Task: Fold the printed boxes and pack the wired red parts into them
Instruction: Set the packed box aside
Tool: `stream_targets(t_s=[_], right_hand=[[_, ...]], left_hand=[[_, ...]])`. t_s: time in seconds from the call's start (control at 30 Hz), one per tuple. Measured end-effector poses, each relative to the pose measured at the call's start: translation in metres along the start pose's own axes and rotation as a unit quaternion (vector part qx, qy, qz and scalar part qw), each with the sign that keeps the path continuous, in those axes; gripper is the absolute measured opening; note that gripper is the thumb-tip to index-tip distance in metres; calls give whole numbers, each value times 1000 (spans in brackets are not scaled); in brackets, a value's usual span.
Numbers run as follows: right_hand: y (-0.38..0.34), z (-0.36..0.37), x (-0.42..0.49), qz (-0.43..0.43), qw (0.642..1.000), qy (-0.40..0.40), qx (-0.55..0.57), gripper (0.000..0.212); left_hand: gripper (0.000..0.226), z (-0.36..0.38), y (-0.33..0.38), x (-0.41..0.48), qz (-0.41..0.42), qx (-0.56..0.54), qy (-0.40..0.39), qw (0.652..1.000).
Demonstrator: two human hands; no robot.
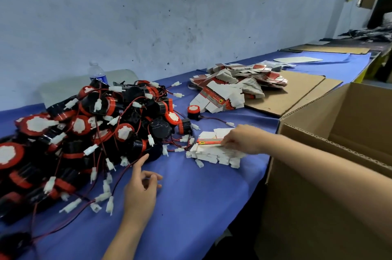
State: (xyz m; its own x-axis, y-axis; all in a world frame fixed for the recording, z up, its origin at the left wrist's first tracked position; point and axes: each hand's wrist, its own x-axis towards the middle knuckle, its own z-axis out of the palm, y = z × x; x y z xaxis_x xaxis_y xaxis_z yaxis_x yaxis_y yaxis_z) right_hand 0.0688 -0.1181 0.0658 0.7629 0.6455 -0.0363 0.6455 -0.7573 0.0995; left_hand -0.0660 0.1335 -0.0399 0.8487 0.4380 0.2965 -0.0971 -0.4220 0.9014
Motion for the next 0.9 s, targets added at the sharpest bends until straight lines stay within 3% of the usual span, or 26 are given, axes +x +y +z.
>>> stream_targets(t_s=[0.07,0.17,0.3,0.37,0.47,0.57,0.7,0.8,0.9], right_hand=[[9,-26,3,10,998,40,-51,25],[23,-67,5,43,975,203,-76,19],[22,-118,5,78,905,398,131,18],[0,-120,10,67,882,390,254,18],[-44,-70,18,46,867,271,416,8],[-78,-10,18,83,844,212,486,7],[-109,32,18,142,707,196,665,14],[-129,46,24,186,642,244,702,18],[-150,43,28,237,592,303,708,14]], left_hand=[[50,-1,-1,1,-2,-3,2,1000],[49,-3,-2,0,-4,0,-1,1000],[46,-1,0,0,-1,-15,0,1000],[45,-1,4,-2,10,-38,4,999],[55,-4,16,-8,45,-84,51,994],[61,-7,14,-9,50,-126,64,989],[38,-7,11,-6,-6,-157,19,987],[31,-7,12,-7,3,-128,34,991],[29,-6,12,-9,2,-187,21,982]])
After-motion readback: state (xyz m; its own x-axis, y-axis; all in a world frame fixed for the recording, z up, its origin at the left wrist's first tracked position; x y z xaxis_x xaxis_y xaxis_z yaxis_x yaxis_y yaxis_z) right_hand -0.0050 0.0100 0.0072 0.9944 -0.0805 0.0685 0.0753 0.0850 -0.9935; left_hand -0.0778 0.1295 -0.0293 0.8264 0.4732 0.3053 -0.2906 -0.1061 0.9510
